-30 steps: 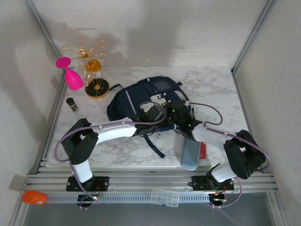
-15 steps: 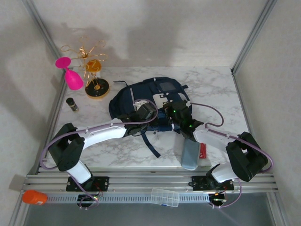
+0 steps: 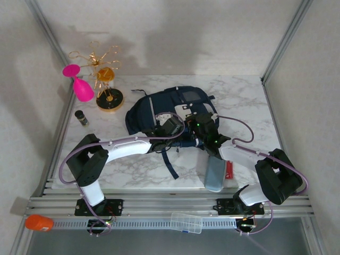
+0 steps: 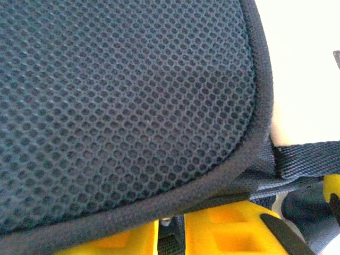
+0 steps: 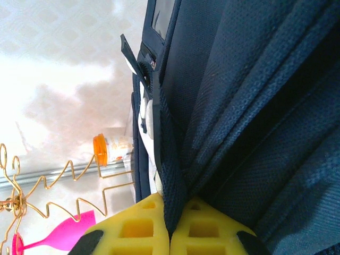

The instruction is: Pack the student bag

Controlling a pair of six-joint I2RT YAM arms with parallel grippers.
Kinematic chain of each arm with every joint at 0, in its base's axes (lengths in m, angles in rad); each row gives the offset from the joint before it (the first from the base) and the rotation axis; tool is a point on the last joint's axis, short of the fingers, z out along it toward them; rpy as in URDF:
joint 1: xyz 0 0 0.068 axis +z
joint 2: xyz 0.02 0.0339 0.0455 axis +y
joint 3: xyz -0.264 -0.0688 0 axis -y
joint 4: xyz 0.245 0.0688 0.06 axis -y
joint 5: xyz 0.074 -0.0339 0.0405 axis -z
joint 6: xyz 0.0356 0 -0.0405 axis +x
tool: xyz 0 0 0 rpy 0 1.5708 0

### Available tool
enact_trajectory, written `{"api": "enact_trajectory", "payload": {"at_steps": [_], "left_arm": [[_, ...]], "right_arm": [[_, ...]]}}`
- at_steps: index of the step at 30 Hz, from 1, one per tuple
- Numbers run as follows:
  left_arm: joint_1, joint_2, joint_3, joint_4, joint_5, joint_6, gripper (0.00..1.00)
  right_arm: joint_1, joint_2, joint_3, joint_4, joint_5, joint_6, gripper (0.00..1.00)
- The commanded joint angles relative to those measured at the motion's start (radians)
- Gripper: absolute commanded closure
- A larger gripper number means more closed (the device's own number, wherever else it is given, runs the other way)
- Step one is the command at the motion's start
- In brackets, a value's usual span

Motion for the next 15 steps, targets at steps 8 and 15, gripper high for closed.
{"api": "enact_trajectory", "payload": {"at_steps": [8,15], "left_arm": [[0.038,-0.055,0.035,-0.029,-0.115,0.066,1.0],[0.076,-0.173,0.033,-0.316,-0.077,0.22,1.0]], "right_arm": [[-0.069,-0.026,-0.004,0.134,-0.138,-0.01,1.0],[-0.201,-0.095,-0.018,0.039,-0.244,-0.108,1.0]]}}
